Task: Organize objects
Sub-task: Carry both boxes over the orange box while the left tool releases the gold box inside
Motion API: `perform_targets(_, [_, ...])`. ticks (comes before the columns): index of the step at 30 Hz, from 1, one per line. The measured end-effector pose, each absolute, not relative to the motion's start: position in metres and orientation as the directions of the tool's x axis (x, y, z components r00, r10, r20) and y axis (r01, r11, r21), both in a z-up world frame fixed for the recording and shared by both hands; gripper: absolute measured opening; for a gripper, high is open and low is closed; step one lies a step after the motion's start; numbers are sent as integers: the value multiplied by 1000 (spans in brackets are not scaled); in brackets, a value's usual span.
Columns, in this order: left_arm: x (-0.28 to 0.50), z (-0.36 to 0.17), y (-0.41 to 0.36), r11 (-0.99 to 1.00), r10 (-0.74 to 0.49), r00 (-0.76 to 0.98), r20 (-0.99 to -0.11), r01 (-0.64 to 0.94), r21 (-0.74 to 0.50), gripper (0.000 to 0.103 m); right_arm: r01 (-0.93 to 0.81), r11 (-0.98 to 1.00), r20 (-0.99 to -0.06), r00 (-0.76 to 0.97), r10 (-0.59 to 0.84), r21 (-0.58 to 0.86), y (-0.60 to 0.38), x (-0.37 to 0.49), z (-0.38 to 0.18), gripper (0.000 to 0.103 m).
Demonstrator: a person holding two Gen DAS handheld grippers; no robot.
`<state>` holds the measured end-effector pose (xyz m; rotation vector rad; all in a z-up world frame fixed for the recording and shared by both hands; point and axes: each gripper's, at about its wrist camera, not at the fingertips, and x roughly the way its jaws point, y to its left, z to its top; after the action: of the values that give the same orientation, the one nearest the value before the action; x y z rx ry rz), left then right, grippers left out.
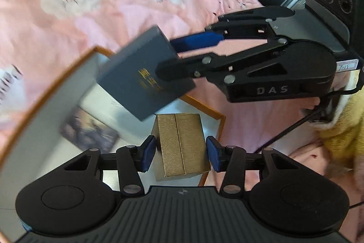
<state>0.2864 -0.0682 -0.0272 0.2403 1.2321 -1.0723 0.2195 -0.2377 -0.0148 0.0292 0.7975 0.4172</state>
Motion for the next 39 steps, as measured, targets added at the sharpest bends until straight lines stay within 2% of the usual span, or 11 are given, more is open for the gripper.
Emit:
perform_targets(14, [304, -88, -96, 403, -537, -246, -807, 766, -501, 54, -431, 872, -757, 484, 439, 230, -221, 249, -40, 38])
perform_targets(21, [303, -107, -93, 453, -519, -258, -815, 725, -518, 54, -426, 872, -770, 464, 439, 240, -217, 255, -45, 38])
perform_targets(23, [303, -107, -89, 476, -527, -240, -815, 712, -517, 60, -426, 872, -775, 458, 436, 239, -215, 255, -46, 38])
perform_targets(26, [301, -102, -82, 517, -531, -203, -823, 691, -504, 60, -416, 877, -780, 455, 429, 240, -215, 256, -48, 38])
perform_targets(34, [296, -87, -48, 718, -504, -134, -853, 483, -501, 61, -410, 879, -775, 463, 430, 242, -215, 254, -47, 39])
perform_targets(36, [295, -93, -41, 768, -494, -134, -859, 396, -504, 58, -416, 877, -776, 460, 432, 242, -213, 254, -47, 39])
perform_targets(39, [290, -99, -39, 793, -486, -102, -868, 367, -487, 43, -421, 875, -780, 452, 432, 241, -209, 254, -49, 38])
